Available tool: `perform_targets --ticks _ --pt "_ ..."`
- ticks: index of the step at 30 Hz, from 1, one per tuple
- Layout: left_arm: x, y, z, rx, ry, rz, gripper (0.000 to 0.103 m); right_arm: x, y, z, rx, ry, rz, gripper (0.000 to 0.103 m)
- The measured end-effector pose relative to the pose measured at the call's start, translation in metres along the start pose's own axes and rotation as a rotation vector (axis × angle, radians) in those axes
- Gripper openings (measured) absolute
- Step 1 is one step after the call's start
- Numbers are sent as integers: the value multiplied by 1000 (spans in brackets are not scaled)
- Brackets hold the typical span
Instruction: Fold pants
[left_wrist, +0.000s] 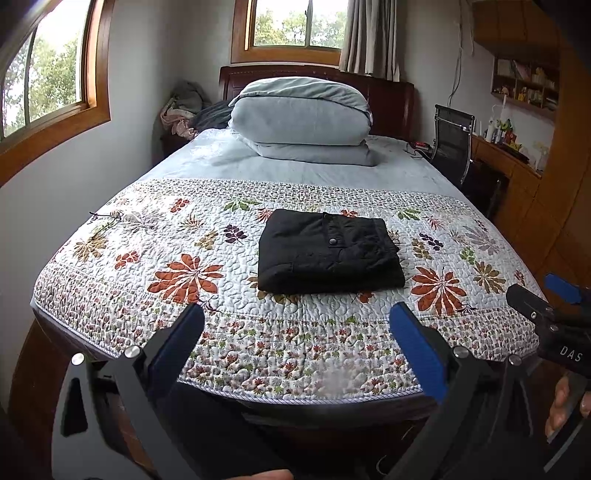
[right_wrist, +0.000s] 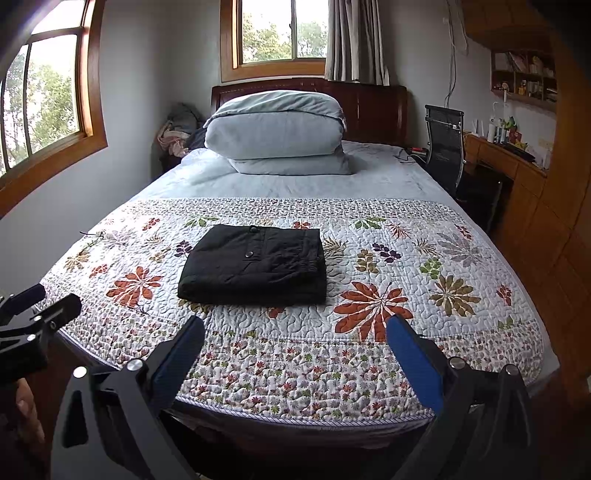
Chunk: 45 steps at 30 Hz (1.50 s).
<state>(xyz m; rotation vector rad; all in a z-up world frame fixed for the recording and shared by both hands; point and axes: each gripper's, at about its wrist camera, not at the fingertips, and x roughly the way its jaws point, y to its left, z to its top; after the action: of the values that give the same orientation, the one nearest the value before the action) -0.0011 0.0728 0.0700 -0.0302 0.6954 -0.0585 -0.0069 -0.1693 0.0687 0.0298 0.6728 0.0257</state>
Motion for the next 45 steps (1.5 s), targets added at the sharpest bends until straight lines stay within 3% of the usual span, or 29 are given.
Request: perform_targets --ticks 45 --pt "5 4 -4 0 17 -1 100 3 -2 -3 13 5 -9 99"
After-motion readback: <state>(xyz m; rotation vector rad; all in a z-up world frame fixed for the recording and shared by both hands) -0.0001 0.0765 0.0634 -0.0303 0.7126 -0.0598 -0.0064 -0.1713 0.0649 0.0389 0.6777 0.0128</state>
